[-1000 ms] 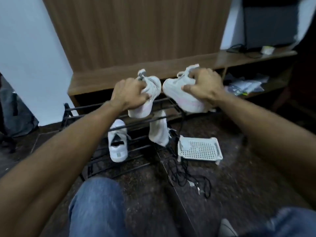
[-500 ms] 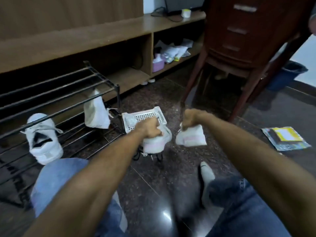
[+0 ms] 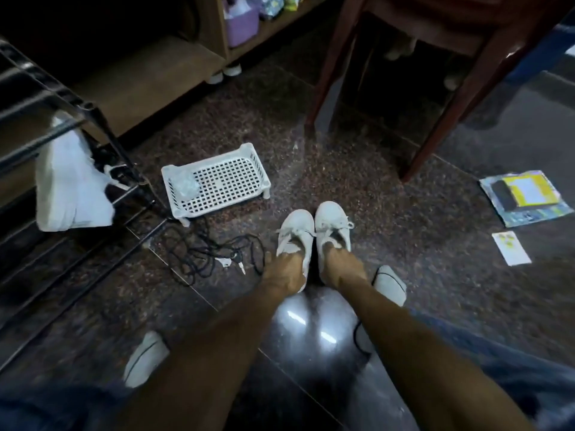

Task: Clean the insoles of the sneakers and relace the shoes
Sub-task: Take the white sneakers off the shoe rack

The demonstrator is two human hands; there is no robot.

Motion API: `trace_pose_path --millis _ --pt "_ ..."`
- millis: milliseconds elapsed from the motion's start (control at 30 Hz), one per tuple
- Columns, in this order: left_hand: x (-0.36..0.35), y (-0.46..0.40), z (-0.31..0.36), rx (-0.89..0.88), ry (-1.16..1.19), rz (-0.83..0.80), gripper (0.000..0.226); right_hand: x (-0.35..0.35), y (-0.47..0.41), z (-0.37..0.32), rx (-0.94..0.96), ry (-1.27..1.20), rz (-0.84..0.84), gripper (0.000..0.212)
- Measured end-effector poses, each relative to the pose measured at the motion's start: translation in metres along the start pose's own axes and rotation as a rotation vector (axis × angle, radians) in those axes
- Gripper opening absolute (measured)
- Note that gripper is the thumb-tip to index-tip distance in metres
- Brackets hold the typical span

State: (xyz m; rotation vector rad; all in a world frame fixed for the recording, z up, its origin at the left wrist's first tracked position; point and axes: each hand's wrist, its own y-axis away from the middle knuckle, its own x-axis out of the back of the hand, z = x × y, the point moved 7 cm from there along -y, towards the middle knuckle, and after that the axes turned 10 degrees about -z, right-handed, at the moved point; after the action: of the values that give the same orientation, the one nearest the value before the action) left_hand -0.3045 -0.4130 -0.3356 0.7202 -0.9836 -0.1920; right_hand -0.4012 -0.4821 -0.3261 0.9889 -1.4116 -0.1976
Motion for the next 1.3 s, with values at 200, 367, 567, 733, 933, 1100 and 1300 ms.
trace_pose_path --millis 200,367,567,733,933,1100,1300 --pt "-0.037 -0.010 -0.017 -0.088 0.005 -0.246 0.038 -0.029 -0.007 0.003 0.003 -0.014 -0.218 0.048" --pt "-0.006 0.012 -0.034 -0.092 0.110 -0.157 0.043 -0.007 0.004 -0.016 0.045 -0.058 -0.155 0.040" --pt "0.075 0.068 -0.075 -0.060 0.150 0.100 0.033 0.024 0.007 -0.100 0.257 -0.077 -0.195 0.032" --pt "0.146 0.157 -0.147 0.111 0.143 0.395 0.030 0.054 0.033 -0.212 0.520 -0.101 -0.141 0.018" --pt "0.163 0.290 -0.257 0.484 0.296 0.730 0.027 0.065 0.083 -0.321 0.676 -0.019 -0.138 0.021" --pt "0.127 0.362 -0.336 0.732 0.454 0.762 0.027 0.049 0.078 -0.380 0.683 -0.035 -0.130 0.050" --pt "0.112 0.345 -0.378 0.726 0.301 0.618 0.043 0.033 0.044 -0.393 0.514 -0.306 -0.116 0.034"
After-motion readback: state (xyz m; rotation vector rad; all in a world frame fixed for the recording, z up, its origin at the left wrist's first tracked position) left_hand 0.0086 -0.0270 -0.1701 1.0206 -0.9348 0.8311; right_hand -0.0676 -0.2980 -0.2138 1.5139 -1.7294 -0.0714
